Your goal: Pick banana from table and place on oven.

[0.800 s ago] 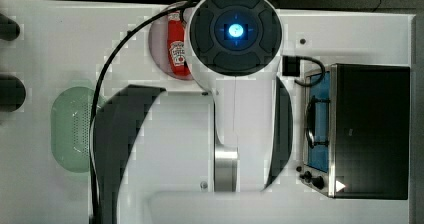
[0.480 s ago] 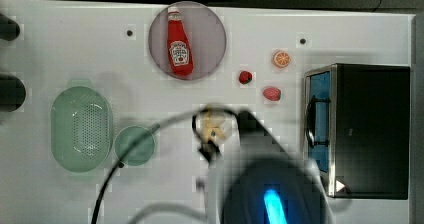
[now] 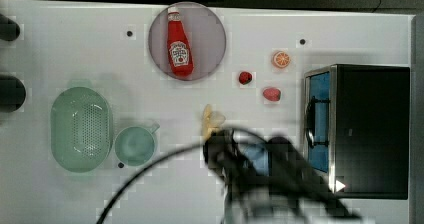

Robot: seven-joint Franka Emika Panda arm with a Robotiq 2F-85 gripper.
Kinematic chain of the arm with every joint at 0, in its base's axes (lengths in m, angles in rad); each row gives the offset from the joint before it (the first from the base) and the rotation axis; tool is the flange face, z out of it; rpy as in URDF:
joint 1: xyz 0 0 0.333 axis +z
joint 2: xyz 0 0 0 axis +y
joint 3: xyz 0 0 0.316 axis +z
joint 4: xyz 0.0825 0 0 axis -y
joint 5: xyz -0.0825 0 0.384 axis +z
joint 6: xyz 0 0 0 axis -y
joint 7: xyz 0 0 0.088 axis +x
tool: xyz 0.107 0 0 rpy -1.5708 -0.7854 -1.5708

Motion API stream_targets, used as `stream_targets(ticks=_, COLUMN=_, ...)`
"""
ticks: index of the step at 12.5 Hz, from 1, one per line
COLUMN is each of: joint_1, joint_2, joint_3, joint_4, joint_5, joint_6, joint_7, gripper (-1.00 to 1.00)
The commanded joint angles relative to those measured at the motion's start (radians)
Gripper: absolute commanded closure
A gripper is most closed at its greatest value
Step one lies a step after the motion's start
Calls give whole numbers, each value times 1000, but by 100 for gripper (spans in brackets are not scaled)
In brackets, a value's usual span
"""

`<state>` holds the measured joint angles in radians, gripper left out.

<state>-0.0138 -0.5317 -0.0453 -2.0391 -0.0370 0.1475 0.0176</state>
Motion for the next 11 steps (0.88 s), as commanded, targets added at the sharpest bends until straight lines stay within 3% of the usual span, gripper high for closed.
stream_targets(ticks=1, joint_1=4, joint_2=171, joint_3=37, joint_4=-131, joint_5=21, joint_6=66, joint_7=-16, gripper=-100)
stream_targets(ticks=11, joint_1=6, joint_2=586, joint_3=64, joint_4=-327, joint_5=21, joint_6=625, joint_7=-16, gripper=-100)
